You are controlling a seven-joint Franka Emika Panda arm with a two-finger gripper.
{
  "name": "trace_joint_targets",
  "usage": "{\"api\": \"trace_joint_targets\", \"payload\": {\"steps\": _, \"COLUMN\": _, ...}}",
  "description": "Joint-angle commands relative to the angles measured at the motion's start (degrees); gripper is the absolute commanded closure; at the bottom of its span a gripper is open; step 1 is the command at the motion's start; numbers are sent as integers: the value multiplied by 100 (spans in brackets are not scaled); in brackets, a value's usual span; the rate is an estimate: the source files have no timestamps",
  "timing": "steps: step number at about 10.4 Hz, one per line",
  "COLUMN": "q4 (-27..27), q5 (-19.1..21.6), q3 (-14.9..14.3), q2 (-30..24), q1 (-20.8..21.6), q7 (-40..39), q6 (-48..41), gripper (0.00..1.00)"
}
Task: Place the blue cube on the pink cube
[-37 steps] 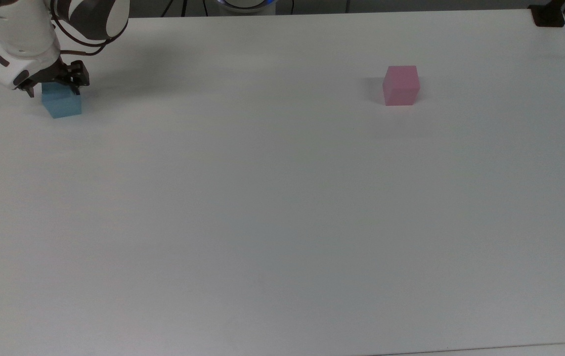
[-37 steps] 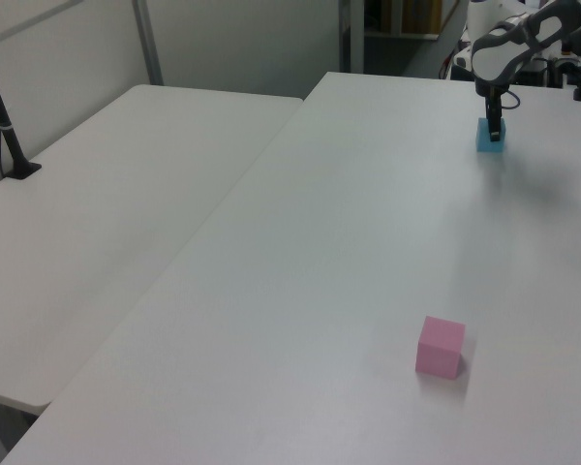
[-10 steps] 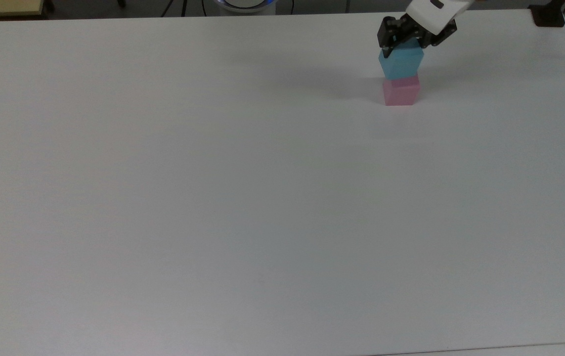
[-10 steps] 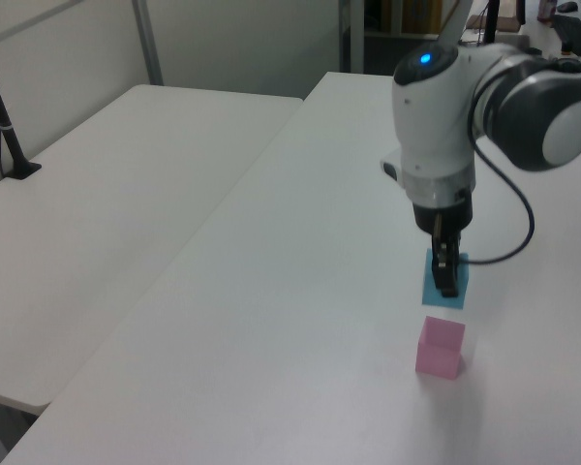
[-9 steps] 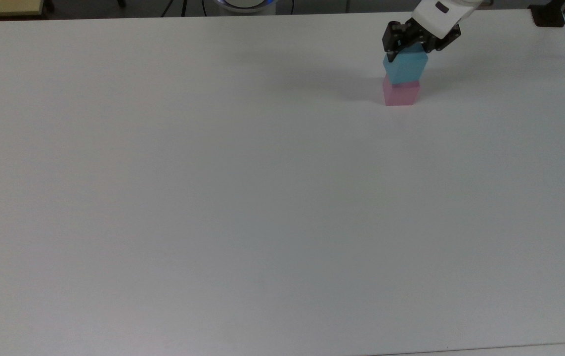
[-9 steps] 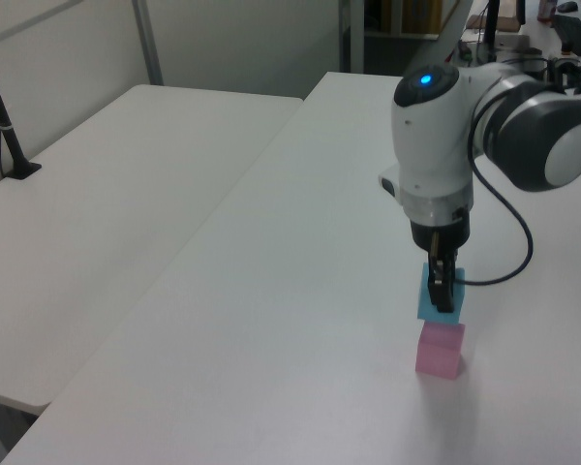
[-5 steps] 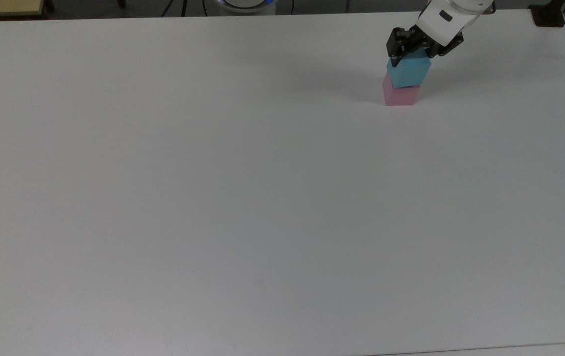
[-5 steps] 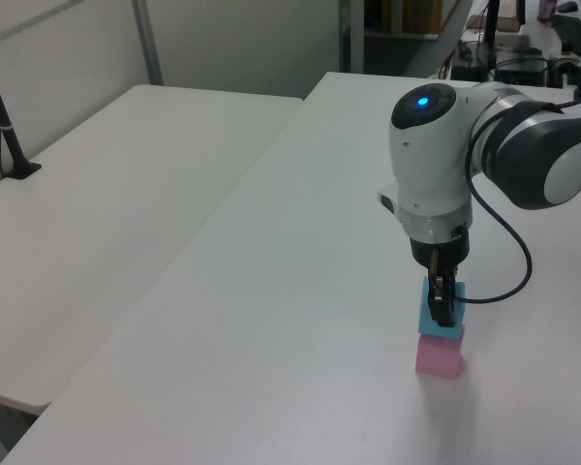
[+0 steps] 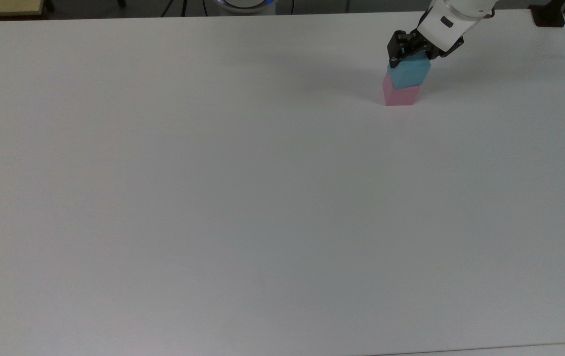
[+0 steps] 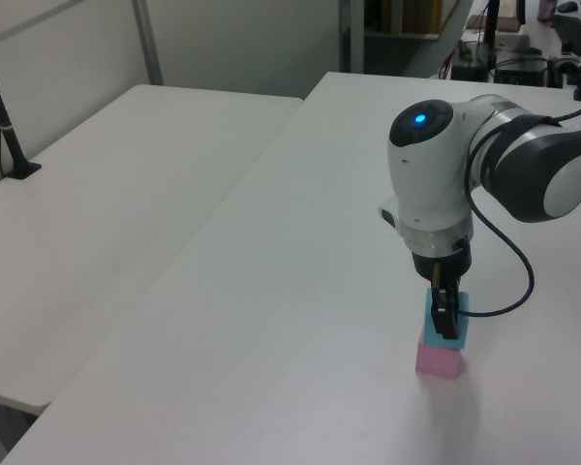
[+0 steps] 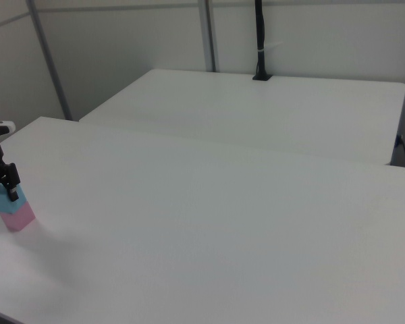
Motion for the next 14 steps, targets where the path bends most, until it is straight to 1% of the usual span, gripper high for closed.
{"api": "trace_joint_targets", "payload": {"steps": 1, "q4": -134, "q5": -102, "q3": 28, "q2": -73, "q1": -21, "q7": 122, "q6": 67, "gripper": 0}}
{"api": "trace_joint_targets", "payload": {"steps": 2, "q4": -107, "q5": -102, "q3": 28, "q2": -125, "q1": -47, "q7": 130, "q6": 32, "gripper": 0}}
{"api": "trace_joint_targets", "payload": {"steps": 3, "q4": -11, "q5": -102, "q3": 19, "q2": -317, "q1": -117, "q7": 130, "q6": 14, "gripper": 0}}
{"api": "trace_joint_targets", "payload": {"steps": 4, "q4": 59, "q5": -102, "q3": 19, "q2": -589, "q1": -387, "q7": 61, "q6": -12, "gripper": 0}}
{"api": "trace_joint_targets", "payload": {"steps": 5, "q4": 77, "q5": -102, "q3": 19, "q2": -879, "q1": -764, "q7": -262, "q6": -100, "gripper": 0}}
{"api": "trace_joint_targets", "payload": {"steps": 6, "q4": 86, "q5": -15, "q3": -16, "q2": -1143, "q1": -1064, "q7": -744, "q6": -222, "gripper": 0}}
{"api": "trace_joint_targets", "payload": {"steps": 7, "q4": 173, "q5": 30, "q3": -138, "q2": -1363, "q1": -1267, "q7": -1201, "q6": -554, "gripper": 0}}
{"api": "trace_joint_targets", "payload": {"steps": 8, "q4": 287, "q5": 178, "q3": -470, "q2": -1495, "q1": -1399, "q7": -1771, "q6": -1001, "gripper": 0}}
{"api": "trace_joint_targets", "payload": {"steps": 9, "q4": 480, "q5": 458, "q3": -1056, "q2": -1653, "q1": -1461, "q7": -2717, "q6": -1423, "gripper": 0}}
{"api": "trace_joint_targets", "payload": {"steps": 10, "q4": 586, "q5": 513, "q3": -1489, "q2": -1742, "q1": -1523, "q7": -3292, "q6": -1697, "gripper": 0}}
{"api": "trace_joint_targets", "payload": {"steps": 11, "q4": 674, "q5": 514, "q3": -1980, "q2": -1839, "q1": -1663, "q7": -3933, "q6": -1865, "gripper": 0}}
{"api": "trace_joint_targets", "payload": {"steps": 12, "q4": 797, "q5": 505, "q3": -2185, "q2": -1857, "q1": -1934, "q7": -4278, "q6": -1858, "gripper": 0}}
{"api": "trace_joint_targets", "payload": {"steps": 13, "q4": 876, "q5": 487, "q3": -2283, "q2": -1857, "q1": -2050, "q7": -4317, "q6": -1806, "gripper": 0}}
{"api": "trace_joint_targets", "payload": {"steps": 14, "q4": 869, "q5": 505, "q3": -2406, "q2": -1840, "q1": -2060, "q7": -4326, "q6": -1649, "gripper": 0}}
